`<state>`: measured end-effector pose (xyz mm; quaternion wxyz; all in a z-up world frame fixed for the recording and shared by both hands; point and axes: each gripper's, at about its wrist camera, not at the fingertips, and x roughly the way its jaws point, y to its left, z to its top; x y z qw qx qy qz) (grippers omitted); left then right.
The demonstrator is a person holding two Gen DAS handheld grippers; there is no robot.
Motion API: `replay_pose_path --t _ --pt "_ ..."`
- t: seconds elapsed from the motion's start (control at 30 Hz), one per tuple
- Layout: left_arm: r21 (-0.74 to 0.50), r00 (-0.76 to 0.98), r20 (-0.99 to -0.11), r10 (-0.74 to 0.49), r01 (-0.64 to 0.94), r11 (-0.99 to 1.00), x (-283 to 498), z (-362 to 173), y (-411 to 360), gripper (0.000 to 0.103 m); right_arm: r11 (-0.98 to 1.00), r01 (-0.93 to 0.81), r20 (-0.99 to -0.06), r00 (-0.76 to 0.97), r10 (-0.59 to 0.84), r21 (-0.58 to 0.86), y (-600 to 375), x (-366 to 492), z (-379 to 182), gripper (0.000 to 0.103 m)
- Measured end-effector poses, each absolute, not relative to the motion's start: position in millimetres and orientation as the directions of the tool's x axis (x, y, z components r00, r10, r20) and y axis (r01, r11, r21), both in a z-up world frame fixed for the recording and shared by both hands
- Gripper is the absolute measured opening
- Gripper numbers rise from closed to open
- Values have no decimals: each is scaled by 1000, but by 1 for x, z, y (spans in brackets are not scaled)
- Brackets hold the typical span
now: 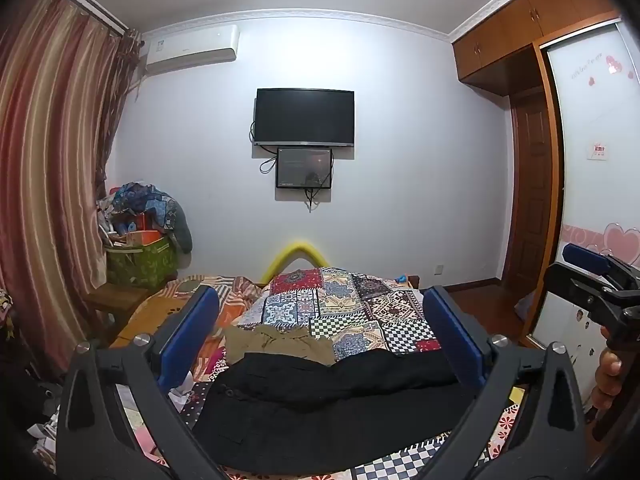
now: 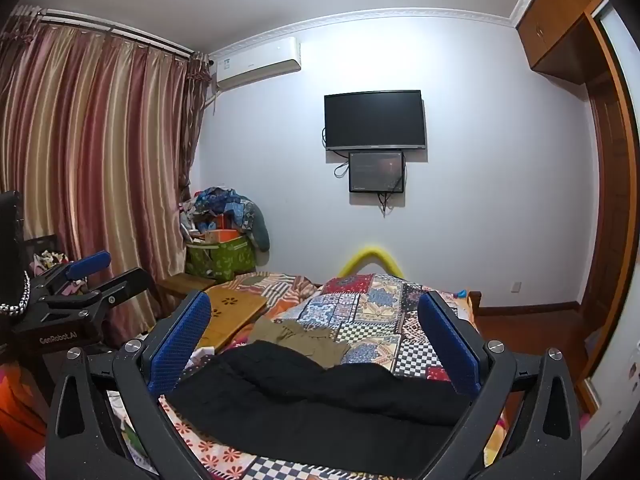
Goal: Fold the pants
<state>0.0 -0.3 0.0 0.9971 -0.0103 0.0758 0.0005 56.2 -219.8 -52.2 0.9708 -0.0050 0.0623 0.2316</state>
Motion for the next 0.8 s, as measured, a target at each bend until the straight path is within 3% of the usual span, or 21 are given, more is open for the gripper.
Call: replay_pose_path --t 0.8 --pt "-35 987 -159 -6 1 999 4 0 5 103 894 -447 -125 886 446 25 -222 59 -53 103"
